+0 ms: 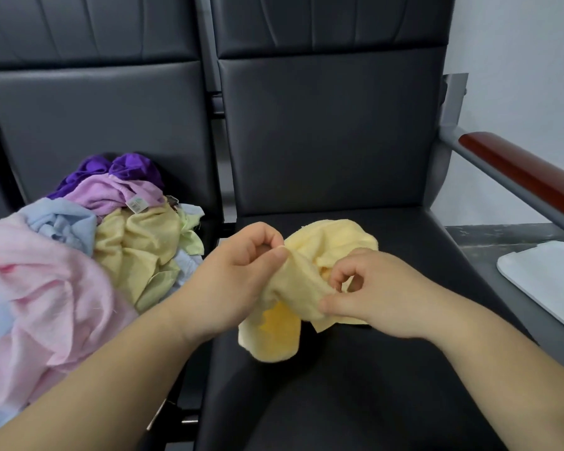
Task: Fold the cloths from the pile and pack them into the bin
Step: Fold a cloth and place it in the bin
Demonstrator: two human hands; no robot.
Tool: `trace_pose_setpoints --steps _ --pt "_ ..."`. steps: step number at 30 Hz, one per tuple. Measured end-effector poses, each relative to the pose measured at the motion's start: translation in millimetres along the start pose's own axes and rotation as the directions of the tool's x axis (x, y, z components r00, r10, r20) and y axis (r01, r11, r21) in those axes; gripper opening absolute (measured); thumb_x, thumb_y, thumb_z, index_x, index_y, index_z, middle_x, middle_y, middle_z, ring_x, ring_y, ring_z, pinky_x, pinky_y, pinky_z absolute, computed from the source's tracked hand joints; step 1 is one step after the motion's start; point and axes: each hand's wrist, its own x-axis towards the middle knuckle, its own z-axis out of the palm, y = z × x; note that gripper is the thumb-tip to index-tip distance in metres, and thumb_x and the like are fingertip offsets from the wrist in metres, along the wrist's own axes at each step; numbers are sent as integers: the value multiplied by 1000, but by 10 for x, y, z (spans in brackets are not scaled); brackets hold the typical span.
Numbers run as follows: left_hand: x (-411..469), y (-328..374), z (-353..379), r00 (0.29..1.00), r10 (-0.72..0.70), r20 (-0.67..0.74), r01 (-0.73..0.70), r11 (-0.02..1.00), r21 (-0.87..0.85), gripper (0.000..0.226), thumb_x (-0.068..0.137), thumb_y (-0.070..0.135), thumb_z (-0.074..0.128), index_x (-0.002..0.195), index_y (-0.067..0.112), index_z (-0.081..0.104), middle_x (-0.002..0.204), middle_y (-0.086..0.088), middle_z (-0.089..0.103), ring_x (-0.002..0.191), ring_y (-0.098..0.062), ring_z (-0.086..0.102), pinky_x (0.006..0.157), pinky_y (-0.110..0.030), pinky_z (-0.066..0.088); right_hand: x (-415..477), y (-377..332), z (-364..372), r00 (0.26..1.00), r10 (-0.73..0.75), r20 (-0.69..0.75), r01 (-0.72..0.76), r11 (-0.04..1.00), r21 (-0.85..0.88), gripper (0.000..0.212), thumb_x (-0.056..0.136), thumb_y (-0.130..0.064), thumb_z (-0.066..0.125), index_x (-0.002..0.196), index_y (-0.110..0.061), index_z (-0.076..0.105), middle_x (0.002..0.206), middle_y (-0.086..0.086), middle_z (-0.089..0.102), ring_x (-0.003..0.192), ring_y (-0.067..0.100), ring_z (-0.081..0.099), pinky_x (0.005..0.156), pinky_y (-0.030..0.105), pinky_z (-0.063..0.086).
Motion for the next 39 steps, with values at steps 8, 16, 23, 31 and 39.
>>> trace_pose_setpoints --steps 8,16,23,31,39 --pt "-27 98 -136 981 -97 170 72 987 147 28 69 34 87 83 19 67 76 -10 66 68 -19 59 63 -34 47 71 10 -32 993 -94 -67 114 721 683 42 71 -19 70 73 7 37 79 9 44 73 28 41 68 44 35" --pt "-24 89 -283 996 -18 -82 44 944 327 16 95 29 68 83 20 62 66 9 54 62 -7 49 58 -24 41 45 90 -195 982 -151 114 61 823 565 19 73 -32 79 86 -26 67 93 -1 69 78 20 69 60 35 55" --pt "-37 175 -202 999 -31 11 27 970 240 17 85 32 78 91 22 64 77 7 65 68 -3 59 61 -20 48 58 66 -55 989 30 145 -33 999 20 14 98 -46 62 101 -39 73 97 -13 72 92 5 67 82 29 55" --pt "-10 48 -296 986 -97 -139 119 980 158 15 102 11 53 91 15 62 78 0 72 71 -18 68 63 -33 52 0 98 -317 991 -104 80 10 663 748 31 86 -18 80 116 -17 73 114 13 76 102 26 75 84 42 60" --pt "-21 172 -289 989 -113 99 67 920 385 22 79 28 85 88 15 69 80 -2 70 72 -8 65 65 -24 52 96 120 -172 1000 -27 10 24 976 218 10 91 -40 70 84 -39 77 91 -11 76 92 11 71 85 35 56"
